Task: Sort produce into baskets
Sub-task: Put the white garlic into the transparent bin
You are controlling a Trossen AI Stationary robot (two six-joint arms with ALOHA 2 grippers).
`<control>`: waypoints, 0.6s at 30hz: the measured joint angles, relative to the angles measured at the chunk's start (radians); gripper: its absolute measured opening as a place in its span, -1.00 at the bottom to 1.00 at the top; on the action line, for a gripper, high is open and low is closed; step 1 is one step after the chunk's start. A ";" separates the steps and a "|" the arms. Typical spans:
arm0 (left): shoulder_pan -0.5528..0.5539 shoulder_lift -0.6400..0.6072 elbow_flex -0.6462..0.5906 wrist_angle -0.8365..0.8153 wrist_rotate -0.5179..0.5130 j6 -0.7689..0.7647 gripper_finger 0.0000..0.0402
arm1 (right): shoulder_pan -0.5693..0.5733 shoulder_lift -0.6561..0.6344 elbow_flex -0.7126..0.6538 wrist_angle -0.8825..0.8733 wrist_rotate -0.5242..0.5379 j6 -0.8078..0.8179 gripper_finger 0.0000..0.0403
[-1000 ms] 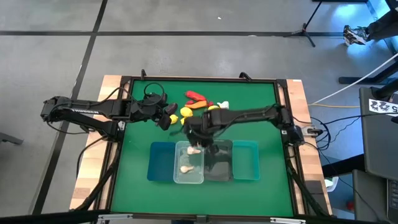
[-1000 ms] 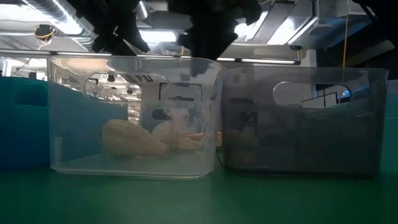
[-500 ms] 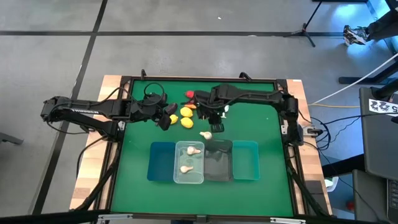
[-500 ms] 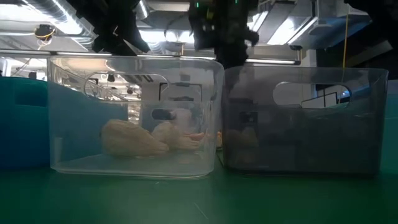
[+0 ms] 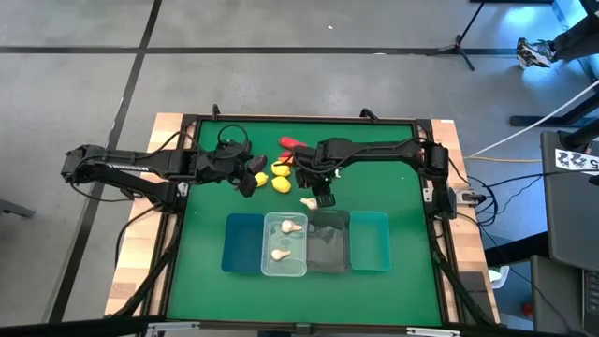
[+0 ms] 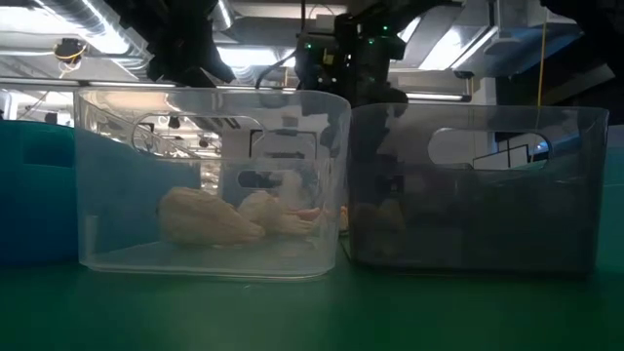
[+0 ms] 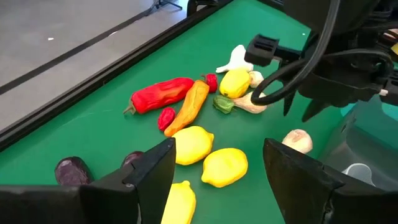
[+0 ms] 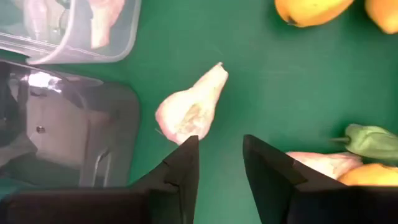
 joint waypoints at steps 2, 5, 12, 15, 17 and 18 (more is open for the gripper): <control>0.000 0.000 0.000 0.003 0.000 0.000 0.18 | 0.000 0.000 0.000 0.003 -0.002 0.000 -0.30; 0.000 0.000 0.000 0.003 0.000 0.000 0.18 | 0.001 0.000 0.000 0.003 -0.002 0.000 -0.15; 0.000 0.000 0.000 0.003 -0.018 0.025 0.18 | 0.002 0.000 0.000 0.032 -0.003 0.033 0.36; 0.000 -0.006 0.000 0.000 -0.083 0.011 0.18 | 0.002 0.000 0.000 0.055 -0.003 0.067 0.48; 0.000 -0.027 0.000 0.003 -0.107 0.017 0.18 | 0.002 0.000 0.000 0.080 -0.003 0.089 0.51; 0.000 -0.044 0.000 0.007 -0.112 0.026 0.18 | 0.004 0.000 0.000 0.090 -0.003 0.103 0.52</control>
